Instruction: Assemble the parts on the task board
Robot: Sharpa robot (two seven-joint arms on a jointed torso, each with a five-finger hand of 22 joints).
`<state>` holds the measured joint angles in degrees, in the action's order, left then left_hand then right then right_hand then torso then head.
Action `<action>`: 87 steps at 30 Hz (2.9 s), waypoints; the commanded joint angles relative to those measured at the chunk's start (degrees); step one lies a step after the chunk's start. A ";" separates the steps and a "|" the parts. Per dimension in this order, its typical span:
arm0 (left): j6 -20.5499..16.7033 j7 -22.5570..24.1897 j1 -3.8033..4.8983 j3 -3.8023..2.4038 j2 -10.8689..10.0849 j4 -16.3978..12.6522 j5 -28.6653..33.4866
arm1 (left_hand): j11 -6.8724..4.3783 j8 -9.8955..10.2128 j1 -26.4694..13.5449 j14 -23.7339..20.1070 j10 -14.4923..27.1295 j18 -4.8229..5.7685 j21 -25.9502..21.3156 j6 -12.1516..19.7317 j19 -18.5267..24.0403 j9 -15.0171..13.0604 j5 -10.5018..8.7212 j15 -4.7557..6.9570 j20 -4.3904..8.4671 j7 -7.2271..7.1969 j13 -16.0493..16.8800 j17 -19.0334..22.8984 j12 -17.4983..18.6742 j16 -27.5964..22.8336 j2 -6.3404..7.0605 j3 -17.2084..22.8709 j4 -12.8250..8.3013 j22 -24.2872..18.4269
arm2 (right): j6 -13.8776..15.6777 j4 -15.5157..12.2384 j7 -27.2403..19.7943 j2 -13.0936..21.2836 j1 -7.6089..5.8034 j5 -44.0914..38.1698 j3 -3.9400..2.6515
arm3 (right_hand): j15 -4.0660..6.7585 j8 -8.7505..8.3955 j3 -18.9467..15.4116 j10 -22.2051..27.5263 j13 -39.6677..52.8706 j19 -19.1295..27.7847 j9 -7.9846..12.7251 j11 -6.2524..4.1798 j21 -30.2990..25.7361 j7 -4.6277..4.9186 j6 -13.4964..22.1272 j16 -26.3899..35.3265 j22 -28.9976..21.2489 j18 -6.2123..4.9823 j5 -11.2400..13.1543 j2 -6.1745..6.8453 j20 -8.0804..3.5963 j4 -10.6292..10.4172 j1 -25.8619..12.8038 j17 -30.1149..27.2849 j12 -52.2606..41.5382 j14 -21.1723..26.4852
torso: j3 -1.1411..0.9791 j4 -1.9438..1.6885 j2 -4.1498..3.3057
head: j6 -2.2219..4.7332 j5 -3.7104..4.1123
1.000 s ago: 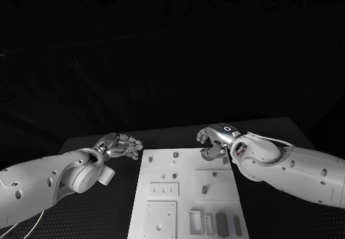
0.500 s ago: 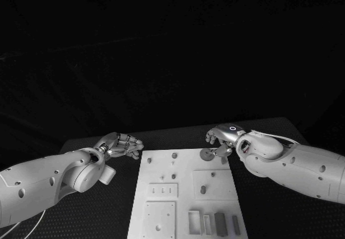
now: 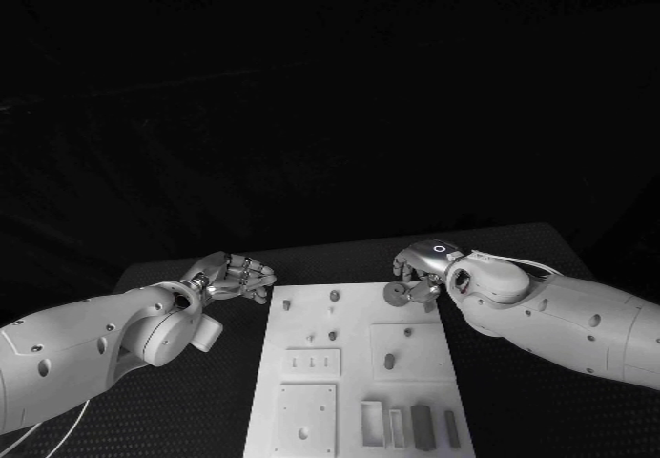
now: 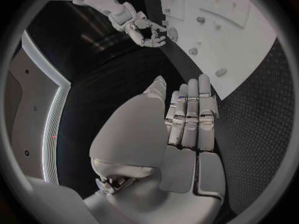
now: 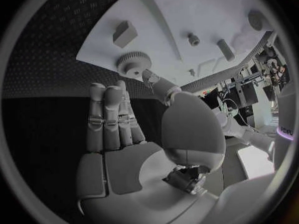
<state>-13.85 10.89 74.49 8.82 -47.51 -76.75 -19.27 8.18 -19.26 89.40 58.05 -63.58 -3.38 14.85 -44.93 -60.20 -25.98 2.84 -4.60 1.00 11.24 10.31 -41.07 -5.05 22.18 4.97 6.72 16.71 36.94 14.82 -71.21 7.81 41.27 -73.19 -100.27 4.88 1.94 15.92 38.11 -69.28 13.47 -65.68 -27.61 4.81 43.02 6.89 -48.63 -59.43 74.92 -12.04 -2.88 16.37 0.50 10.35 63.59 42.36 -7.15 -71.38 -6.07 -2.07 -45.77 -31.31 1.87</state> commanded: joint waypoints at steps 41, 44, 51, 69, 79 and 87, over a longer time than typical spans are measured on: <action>1.00 0.48 -0.11 -0.02 -0.29 -0.56 0.13 | 0.23 0.34 -0.54 0.56 -0.05 -0.67 -0.37 -0.03 0.48 -0.06 0.10 -0.04 0.09 0.22 0.11 -0.24 0.44 -0.56 -0.25 0.33 -0.10 0.15 | -4.39 4.65 -2.02 -2.39 0.91 4.12 0.12 | 3.60 1.73 -0.22 8.83 52.29 -2.60 -0.05 -4.24 8.58 0.07 -1.89 -22.10 1.21 -2.96 0.09 -1.54 -3.16 -4.21 -2.20 11.68 -60.16 -0.28 | -0.13 0.20 -0.04 | -1.50 -0.77; 1.01 0.48 -0.11 -0.02 -0.30 -0.57 0.12 | 0.23 0.34 -0.54 0.56 -0.05 -0.67 -0.37 -0.04 0.48 -0.06 0.10 -0.04 0.09 0.22 0.11 -0.25 0.45 -0.57 -0.25 0.33 -0.10 0.16 | -4.96 4.83 -2.18 -2.50 1.03 4.22 0.12 | 3.53 1.89 -0.12 8.85 52.21 -2.59 -0.12 -4.18 8.68 0.14 -2.21 -22.21 1.19 -2.96 0.09 -1.76 -3.22 -4.40 -2.25 11.69 -60.29 -0.28 | -0.14 0.20 -0.01 | -1.66 -0.80; 0.98 0.44 -0.11 -0.02 -0.38 -0.63 0.09 | 0.23 0.34 -0.54 0.57 -0.05 -0.67 -0.38 -0.03 0.48 -0.07 0.10 -0.04 0.09 0.23 0.12 -0.28 0.47 -0.60 -0.25 0.33 -0.09 0.17 | -5.17 5.36 -2.45 -2.79 1.53 4.65 0.12 | 3.37 2.02 -0.01 8.93 52.03 -2.51 -0.17 -4.00 8.81 0.33 -2.52 -22.31 1.17 -2.96 0.08 -2.12 -3.28 -4.77 -2.46 11.68 -60.46 -0.22 | -0.17 0.16 -0.02 | -1.84 -0.77; 0.94 0.31 -0.10 -0.03 -0.49 -0.84 0.06 | 0.24 0.36 -0.52 0.59 -0.05 -0.68 -0.39 -0.02 0.48 -0.07 0.10 -0.04 0.09 0.23 0.15 -0.37 0.53 -0.68 -0.23 0.33 -0.10 0.21 | -8.80 7.11 -3.28 -3.48 1.74 5.84 0.14 | 3.15 1.91 0.07 9.17 51.71 -2.20 -0.10 -3.78 8.93 0.55 -2.47 -22.37 1.13 -2.96 0.09 -2.77 -3.25 -5.35 -2.88 11.63 -60.65 0.01 | -0.15 0.15 -0.04 | -2.48 -1.08; 0.89 0.29 -0.10 -0.03 -0.50 -0.86 0.05 | 0.24 0.36 -0.49 0.60 -0.06 -0.68 -0.41 -0.02 0.48 -0.08 0.10 -0.04 0.09 0.23 0.17 -0.41 0.55 -0.72 -0.22 0.34 -0.11 0.22 | -10.69 8.10 -2.84 -3.66 1.98 4.52 0.46 | 2.98 1.86 0.00 9.41 51.46 -1.89 -0.06 -3.62 9.13 0.71 -2.53 -22.51 1.15 -2.96 0.09 -2.87 -3.29 -4.50 -2.19 11.61 -60.93 0.21 | -0.18 0.17 0.02 | -2.75 -1.10; 0.83 0.24 -0.10 -0.03 -0.56 -0.88 0.05 | 0.23 0.36 -0.46 0.61 -0.08 -0.68 -0.41 -0.03 0.48 -0.08 0.10 -0.04 0.09 0.23 0.18 -0.45 0.57 -0.75 -0.24 0.36 -0.11 0.24 | -10.64 7.98 -2.86 -3.53 2.38 3.19 0.62 | 2.94 2.08 0.16 9.66 51.06 -1.58 -0.14 -3.59 9.41 0.74 -3.11 -22.68 1.10 -2.96 0.08 -3.56 -3.32 -1.59 -0.02 11.51 -61.42 0.37 | -0.25 0.22 0.00 | -2.91 -1.02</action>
<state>-13.59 10.77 74.37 8.82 -48.09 -77.47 -19.27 8.16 -19.26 89.17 58.25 -63.57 -3.18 14.62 -44.93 -60.20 -25.98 2.84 -4.80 1.00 11.24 10.42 -41.46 -4.83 21.73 4.75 6.72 16.70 37.12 10.35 -63.89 3.52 37.48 -72.24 -95.12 4.54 5.31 17.63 38.20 -62.73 64.55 -67.62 -27.71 -0.32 52.12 6.15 -49.60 -81.87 75.01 -12.85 -2.88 12.83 -2.88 8.58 62.90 53.95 -68.39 -71.14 -6.28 -1.84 -45.75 -34.17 0.80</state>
